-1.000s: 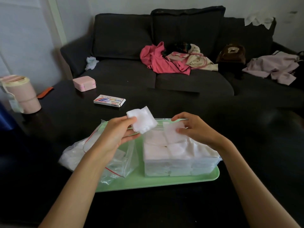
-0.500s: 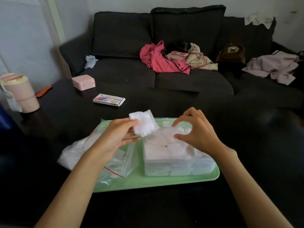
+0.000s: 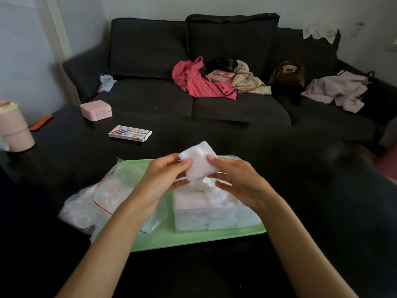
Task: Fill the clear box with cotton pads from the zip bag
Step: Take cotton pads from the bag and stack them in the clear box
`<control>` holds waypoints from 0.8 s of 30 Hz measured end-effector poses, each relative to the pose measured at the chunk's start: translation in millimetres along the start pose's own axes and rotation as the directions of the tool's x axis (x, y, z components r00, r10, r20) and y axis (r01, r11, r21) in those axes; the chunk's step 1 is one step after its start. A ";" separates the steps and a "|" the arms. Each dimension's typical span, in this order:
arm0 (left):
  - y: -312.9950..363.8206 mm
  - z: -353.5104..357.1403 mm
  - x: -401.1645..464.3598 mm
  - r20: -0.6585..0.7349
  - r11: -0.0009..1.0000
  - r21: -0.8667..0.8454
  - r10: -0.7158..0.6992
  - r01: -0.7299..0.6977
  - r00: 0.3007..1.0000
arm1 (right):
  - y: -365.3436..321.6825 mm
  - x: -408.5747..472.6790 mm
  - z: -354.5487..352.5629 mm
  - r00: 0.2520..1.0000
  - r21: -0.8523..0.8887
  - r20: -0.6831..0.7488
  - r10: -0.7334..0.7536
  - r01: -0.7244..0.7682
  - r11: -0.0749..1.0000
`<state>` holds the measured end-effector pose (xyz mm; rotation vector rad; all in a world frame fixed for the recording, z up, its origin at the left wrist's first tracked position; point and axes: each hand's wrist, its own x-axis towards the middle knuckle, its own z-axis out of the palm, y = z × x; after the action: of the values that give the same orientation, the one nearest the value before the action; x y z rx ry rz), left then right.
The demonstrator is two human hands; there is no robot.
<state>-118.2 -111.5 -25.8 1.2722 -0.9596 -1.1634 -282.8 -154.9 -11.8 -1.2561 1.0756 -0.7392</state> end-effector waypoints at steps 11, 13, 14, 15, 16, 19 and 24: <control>7.4 1.5 5.5 0.140 0.965 0.229 0.100 -0.131 0.985 | -1.1 -2.8 -11.4 0.996 -0.022 -0.028 -0.089 0.089 0.996; 4.6 1.9 5.2 0.125 0.974 0.196 0.093 -0.117 0.988 | -1.9 -2.7 -12.2 1.000 0.062 0.024 -0.019 0.017 0.998; 3.5 2.5 5.9 0.097 0.976 0.176 0.109 -0.124 0.989 | -3.0 -2.4 -12.2 0.999 0.115 0.048 0.012 -0.017 0.993; 2.7 4.3 7.4 0.055 0.978 0.157 0.130 -0.137 0.990 | -4.2 -2.3 -12.8 0.997 0.174 0.069 0.029 -0.041 0.984; 2.0 6.3 9.1 0.002 0.978 0.143 0.153 -0.151 0.988 | -5.4 -2.3 -13.0 0.996 0.218 0.086 0.028 -0.046 0.975; 0.0 14.9 16.8 -0.122 0.968 0.172 0.206 -0.184 0.971 | -8.7 0.8 -11.8 0.999 0.155 0.007 -0.053 0.052 0.987; 2.3 21.2 33.2 -0.095 0.878 0.456 0.214 -0.149 0.972 | -6.3 15.4 -17.7 0.956 -0.107 -0.224 -0.190 0.170 0.980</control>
<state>-132.5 -148.3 -24.2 1.5648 -1.2554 -0.7113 -293.0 -176.8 -8.5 -1.3793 1.2038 -1.0077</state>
